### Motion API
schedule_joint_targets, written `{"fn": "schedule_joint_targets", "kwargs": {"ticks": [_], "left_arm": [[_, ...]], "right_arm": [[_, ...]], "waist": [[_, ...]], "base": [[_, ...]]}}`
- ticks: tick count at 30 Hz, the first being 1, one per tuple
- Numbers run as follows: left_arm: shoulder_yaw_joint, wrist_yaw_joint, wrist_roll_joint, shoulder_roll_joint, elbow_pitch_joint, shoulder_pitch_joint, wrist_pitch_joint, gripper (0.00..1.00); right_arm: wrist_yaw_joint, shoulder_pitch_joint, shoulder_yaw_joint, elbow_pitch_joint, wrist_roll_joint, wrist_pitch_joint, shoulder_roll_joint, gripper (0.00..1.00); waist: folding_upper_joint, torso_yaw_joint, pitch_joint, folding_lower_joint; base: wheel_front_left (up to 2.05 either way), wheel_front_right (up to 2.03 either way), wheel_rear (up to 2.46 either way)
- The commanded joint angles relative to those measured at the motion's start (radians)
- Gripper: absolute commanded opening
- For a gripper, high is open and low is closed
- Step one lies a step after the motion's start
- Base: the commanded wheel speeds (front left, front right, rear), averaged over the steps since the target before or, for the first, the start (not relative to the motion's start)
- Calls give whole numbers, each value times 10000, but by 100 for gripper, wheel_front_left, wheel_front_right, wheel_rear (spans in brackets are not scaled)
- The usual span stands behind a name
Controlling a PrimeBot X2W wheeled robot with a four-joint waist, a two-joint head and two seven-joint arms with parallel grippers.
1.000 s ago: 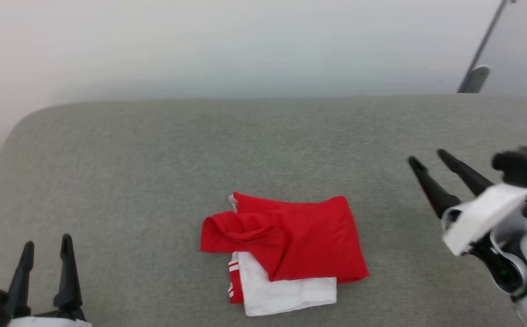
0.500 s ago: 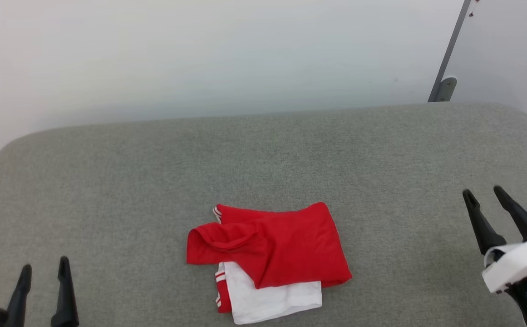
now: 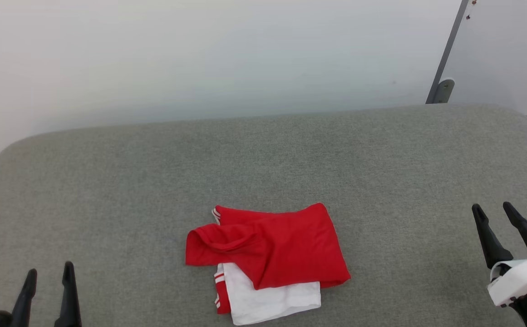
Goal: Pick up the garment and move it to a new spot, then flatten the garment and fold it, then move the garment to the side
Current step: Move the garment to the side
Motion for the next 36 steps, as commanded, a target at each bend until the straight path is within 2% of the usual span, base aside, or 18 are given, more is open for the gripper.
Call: {"fn": "schedule_joint_targets", "kwargs": {"ticks": [1, 9, 18, 28, 36], "left_arm": [[-17, -35, -75, 45, 15, 102, 3, 100], [-269, -37, -191, 158, 50, 120, 3, 100], [-342, 32, -92, 169, -139, 164, 3, 100], [-609, 121, 9, 73, -342, 156, 37, 100], [-863, 81, -101, -72, -170, -142, 24, 100]], "right_arm": [[-17, 120, -24, 13, -79, -44, 12, 100], [-17, 247, -14, -13, -148, -16, 50, 100], [-17, 137, 235, -262, -205, 441, 122, 100], [-17, -265, 1266, -694, -25, 1868, 238, 100], [-17, -621, 1642, -421, 235, 3386, 177, 100]], "waist": [[-1, -3, 6, 0], [-1, 77, 27, 0], [-1, 804, 100, 0], [-1, 1979, 398, 0], [-1, 2721, 840, 0]], "base": [[0, 0, 0], [0, 0, 0], [0, 0, 0], [0, 0, 0], [0, 0, 0]]}}
